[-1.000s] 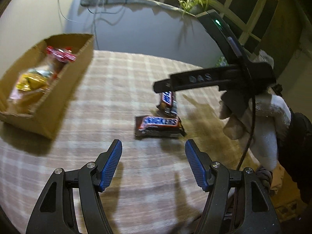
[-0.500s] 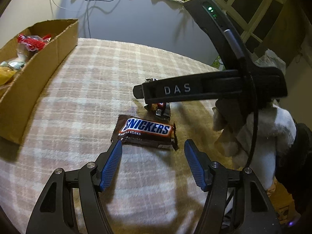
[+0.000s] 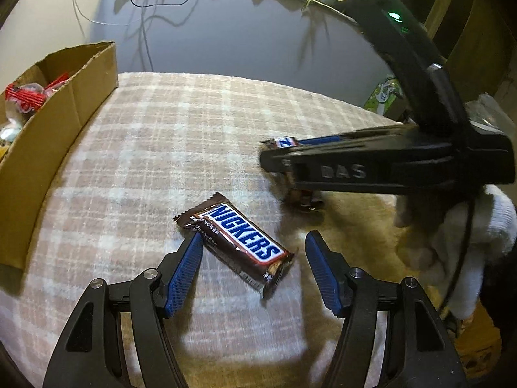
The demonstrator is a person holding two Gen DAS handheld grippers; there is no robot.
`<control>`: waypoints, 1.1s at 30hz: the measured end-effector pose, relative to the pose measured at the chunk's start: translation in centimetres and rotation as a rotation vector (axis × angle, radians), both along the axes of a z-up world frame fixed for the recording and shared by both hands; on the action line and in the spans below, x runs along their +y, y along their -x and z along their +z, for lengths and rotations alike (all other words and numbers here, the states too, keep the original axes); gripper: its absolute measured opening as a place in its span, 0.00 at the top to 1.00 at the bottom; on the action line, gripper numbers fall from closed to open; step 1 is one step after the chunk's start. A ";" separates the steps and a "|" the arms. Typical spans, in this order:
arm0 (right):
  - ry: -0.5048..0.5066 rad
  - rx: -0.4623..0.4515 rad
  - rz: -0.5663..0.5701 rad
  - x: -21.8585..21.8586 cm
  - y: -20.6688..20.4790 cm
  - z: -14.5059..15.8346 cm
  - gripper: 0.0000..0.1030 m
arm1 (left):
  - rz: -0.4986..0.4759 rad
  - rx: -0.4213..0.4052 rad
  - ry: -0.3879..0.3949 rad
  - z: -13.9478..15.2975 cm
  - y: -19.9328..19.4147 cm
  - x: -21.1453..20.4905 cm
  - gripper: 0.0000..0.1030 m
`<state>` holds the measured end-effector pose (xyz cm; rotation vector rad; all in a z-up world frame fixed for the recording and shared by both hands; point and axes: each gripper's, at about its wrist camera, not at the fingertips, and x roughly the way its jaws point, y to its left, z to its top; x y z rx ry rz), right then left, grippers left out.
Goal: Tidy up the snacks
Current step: 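Grasp a Snickers bar with the left gripper while the right grasps the other Snickers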
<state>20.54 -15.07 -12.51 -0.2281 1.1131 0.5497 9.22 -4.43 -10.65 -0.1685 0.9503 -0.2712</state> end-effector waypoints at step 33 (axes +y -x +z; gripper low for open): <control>0.064 -0.112 -0.011 -3.6 4.3 0.3 0.71 | 0.038 -0.065 -0.068 0.9 -0.2 1.5 0.74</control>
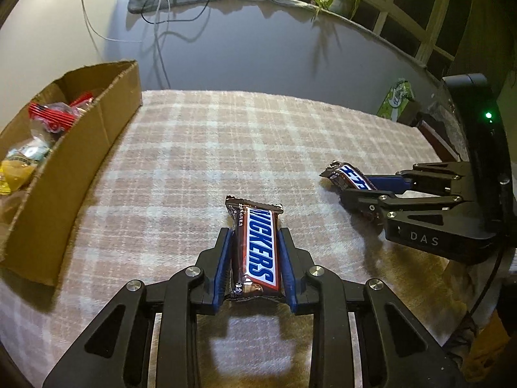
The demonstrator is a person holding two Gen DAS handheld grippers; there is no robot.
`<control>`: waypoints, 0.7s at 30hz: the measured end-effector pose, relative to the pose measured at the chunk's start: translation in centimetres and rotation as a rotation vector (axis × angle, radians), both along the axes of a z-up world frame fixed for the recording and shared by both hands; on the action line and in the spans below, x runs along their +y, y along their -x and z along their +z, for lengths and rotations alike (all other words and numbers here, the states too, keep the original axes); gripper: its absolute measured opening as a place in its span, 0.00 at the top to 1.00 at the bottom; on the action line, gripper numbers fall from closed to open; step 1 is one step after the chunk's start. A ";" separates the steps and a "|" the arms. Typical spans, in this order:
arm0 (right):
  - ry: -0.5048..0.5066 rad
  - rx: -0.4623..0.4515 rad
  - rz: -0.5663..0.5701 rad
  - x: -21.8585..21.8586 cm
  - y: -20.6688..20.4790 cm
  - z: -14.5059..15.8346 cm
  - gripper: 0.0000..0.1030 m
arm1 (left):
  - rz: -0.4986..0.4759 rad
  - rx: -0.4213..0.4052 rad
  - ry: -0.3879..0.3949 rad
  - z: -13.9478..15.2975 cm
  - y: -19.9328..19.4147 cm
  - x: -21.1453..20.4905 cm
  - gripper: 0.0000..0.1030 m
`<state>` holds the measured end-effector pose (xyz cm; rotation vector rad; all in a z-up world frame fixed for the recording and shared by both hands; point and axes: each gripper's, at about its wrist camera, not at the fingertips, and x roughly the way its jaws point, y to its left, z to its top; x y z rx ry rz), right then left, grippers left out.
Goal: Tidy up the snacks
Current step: 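Grasp a Snickers bar with the left gripper while the right grasps the other Snickers, then carry both Snickers bars to the box with both grippers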
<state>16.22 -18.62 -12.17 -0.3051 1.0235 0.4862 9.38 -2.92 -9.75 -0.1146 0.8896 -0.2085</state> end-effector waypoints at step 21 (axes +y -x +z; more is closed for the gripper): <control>-0.128 -0.132 0.081 7.1 0.2 8.4 0.71 | 0.104 -0.197 0.016 7.2 1.8 8.1 0.74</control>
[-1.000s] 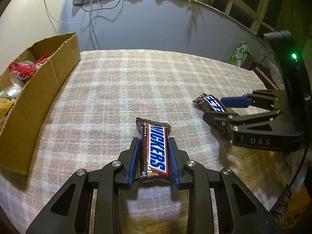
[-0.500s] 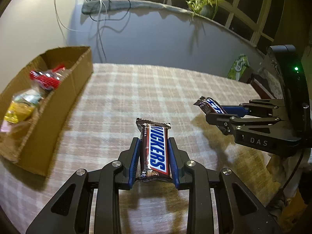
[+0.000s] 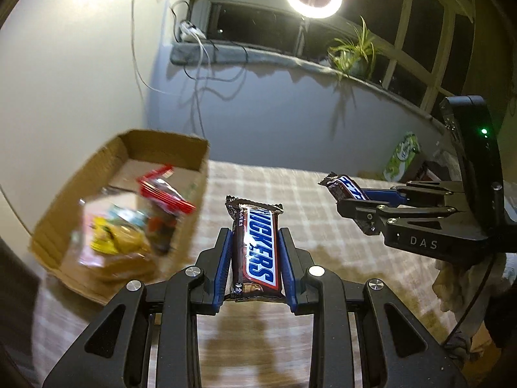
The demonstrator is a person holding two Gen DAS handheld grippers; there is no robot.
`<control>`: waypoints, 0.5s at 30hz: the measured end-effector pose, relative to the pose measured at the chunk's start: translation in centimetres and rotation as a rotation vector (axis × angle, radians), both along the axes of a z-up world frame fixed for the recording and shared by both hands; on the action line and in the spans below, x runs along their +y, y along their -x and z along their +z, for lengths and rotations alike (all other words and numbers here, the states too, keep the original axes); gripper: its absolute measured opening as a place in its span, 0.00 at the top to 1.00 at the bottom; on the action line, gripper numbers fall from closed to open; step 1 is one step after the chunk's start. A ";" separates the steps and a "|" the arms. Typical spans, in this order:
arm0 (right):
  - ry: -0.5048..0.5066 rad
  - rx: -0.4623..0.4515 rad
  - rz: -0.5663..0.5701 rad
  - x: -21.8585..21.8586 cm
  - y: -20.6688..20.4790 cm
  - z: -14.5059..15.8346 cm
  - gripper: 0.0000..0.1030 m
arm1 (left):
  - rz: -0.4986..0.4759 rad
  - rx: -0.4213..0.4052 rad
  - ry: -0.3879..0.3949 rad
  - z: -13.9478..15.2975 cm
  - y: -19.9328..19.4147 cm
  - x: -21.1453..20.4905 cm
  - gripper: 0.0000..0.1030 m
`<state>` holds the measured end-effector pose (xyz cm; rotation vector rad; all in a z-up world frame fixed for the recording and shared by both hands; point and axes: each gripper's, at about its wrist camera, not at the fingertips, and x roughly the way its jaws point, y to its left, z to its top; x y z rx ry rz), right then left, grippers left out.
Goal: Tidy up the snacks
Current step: 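Carry both Snickers bars to the box with both grippers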
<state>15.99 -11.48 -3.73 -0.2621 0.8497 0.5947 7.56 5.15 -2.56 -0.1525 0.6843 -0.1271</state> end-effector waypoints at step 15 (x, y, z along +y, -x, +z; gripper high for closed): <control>-0.044 -0.019 0.076 8.4 -2.5 1.8 0.71 | 0.097 -0.063 -0.040 1.4 -0.3 7.0 0.74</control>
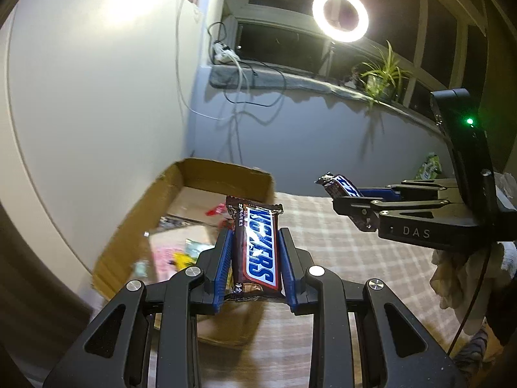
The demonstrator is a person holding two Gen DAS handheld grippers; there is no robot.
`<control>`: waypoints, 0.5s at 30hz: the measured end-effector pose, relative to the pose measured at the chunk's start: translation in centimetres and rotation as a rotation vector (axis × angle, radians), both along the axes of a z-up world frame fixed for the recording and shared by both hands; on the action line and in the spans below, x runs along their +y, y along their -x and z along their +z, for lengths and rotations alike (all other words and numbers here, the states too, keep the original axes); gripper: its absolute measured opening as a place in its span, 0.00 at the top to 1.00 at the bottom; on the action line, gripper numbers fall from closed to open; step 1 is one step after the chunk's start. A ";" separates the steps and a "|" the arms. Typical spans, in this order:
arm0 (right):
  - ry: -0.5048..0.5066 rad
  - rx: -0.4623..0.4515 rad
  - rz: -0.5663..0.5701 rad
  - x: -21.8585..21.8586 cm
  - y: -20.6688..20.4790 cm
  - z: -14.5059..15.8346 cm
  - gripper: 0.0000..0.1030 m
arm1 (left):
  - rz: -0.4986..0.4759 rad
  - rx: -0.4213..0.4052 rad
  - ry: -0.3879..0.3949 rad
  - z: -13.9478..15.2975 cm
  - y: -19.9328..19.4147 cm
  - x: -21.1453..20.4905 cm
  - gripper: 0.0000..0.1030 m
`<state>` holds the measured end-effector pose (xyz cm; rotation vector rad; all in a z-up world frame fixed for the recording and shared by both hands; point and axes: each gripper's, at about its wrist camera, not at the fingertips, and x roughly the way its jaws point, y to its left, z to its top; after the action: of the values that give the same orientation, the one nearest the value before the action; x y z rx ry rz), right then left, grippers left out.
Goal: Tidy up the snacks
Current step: 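Carry both Snickers bars to the box with both grippers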
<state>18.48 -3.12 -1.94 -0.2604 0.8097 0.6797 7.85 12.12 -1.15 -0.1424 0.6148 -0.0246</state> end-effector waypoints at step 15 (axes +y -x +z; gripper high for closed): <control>-0.010 0.029 0.075 7.1 -2.6 -1.1 0.71 | 0.070 0.013 0.013 -1.0 -0.9 4.2 0.74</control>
<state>21.04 3.95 -3.05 -0.2734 0.8270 0.7588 8.74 16.34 -2.15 -0.1770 0.6220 0.0397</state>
